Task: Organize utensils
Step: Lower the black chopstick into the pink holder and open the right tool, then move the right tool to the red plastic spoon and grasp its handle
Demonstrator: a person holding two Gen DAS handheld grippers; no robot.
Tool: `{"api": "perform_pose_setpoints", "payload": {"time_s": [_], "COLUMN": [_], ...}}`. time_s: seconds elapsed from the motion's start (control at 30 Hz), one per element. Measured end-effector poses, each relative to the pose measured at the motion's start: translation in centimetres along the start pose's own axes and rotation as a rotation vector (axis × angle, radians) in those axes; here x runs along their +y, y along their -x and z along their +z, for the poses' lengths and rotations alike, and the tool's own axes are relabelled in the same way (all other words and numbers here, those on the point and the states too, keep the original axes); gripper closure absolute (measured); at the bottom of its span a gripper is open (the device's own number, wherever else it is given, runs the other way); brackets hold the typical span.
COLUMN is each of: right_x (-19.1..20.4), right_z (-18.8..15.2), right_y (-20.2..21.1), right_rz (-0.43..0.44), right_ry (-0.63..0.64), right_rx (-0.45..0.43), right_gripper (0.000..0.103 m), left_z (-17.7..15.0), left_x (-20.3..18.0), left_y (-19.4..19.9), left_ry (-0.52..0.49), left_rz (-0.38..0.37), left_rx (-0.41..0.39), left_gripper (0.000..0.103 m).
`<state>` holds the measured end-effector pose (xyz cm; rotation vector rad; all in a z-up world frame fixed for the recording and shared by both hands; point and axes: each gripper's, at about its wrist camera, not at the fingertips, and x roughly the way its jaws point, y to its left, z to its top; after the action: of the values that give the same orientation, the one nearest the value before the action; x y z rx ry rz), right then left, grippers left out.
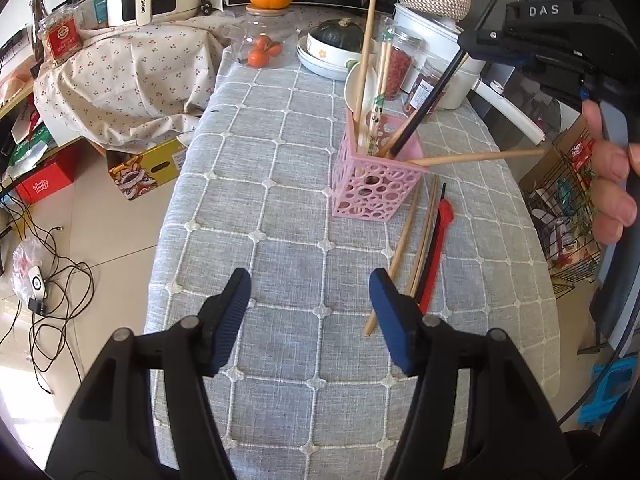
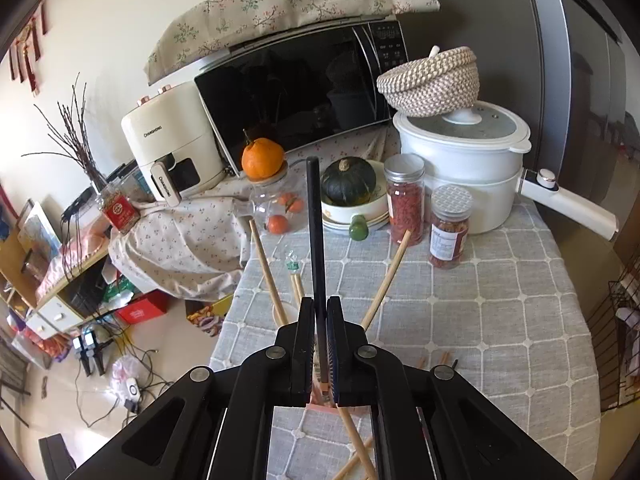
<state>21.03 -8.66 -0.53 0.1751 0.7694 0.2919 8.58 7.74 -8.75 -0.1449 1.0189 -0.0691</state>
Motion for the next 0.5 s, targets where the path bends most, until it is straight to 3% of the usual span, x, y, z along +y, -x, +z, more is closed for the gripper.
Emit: {"api": "perform_pose_setpoints", "payload": {"time_s": [0.1, 0.33, 0.5], "right_x": [-0.3, -1.3, -2.9], "right_z": [0.2, 0.7, 0.5], "right_y": [0.4, 3.0, 6.0], "right_rz": [0.01, 0.011, -0.007], "right_ry": [-0.006, -0.005, 0.007], "right_rx": [-0.007, -0.036, -0.082], "right_gripper": [0.094, 0.078, 0.055], "left_z": [0.0, -0.1, -0.2], "left_x": [-0.2, -0.8, -1.2], "left_y": [-0.2, -0.2, -0.5], "left_ry": [-0.002, -0.019, -0.034], "left_rz": [-0.005, -0.005, -0.004], "left_rx": [0.007, 0.003, -0.003], "left_gripper": [0.04, 0.038, 0.03]}}
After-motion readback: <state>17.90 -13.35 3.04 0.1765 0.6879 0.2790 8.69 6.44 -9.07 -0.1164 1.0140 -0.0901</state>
